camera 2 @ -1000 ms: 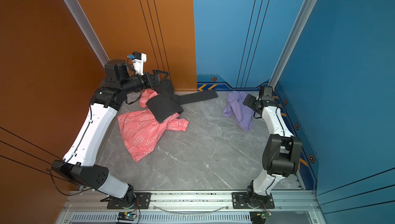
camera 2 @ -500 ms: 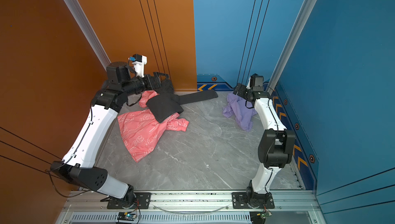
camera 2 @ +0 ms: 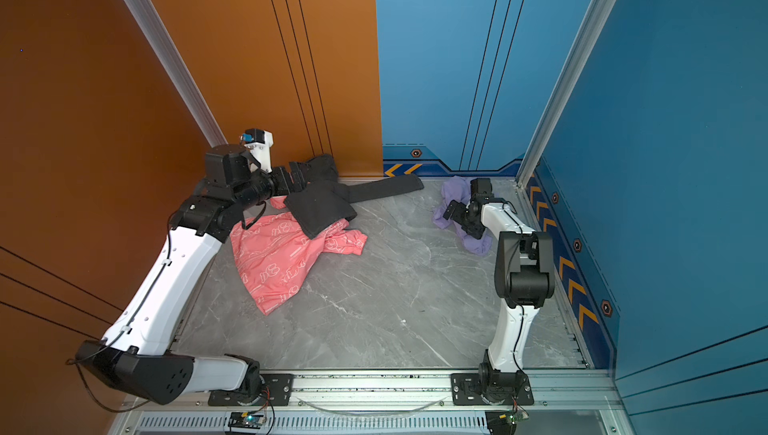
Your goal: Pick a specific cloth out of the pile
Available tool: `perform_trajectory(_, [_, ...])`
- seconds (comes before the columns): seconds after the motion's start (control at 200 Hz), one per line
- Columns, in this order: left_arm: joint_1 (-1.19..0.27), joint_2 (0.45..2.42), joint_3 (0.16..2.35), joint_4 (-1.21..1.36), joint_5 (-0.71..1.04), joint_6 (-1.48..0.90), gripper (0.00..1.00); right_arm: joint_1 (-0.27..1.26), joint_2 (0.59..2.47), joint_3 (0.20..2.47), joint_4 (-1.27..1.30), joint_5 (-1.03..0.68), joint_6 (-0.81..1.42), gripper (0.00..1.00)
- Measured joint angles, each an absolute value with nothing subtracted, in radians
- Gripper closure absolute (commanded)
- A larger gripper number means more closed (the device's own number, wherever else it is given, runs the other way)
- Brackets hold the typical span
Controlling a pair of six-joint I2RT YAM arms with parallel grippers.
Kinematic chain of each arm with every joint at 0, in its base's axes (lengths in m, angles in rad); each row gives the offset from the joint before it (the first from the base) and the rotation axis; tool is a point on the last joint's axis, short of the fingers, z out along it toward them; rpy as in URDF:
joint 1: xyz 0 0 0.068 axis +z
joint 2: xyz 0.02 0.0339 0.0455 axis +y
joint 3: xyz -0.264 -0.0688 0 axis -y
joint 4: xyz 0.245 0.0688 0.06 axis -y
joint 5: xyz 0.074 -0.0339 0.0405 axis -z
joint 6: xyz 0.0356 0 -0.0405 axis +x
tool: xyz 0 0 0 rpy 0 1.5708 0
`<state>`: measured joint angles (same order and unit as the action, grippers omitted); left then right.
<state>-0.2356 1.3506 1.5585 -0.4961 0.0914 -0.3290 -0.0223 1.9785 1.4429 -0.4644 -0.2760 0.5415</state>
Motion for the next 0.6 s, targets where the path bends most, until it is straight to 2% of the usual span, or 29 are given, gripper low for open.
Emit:
perform_trajectory(0.31, [-0.211, 1.176, 1.143, -0.290, -0.098, -0.316, 0.02, -0.047, 1.940, 1.417, -0.461, -0.324, 0.553, 0.00])
perform_trajectory(0.456, [-0.176, 1.062, 0.944, -0.149, -0.187, -0.276, 0.02, -0.057, 1.725, 1.357, -0.381, -0.284, 0.478, 0.00])
perform_trajectory(0.596, [-0.147, 1.007, 0.779, -0.024, -0.244, -0.207, 0.02, -0.069, 1.435, 1.182, -0.176, -0.221, 0.395, 0.00])
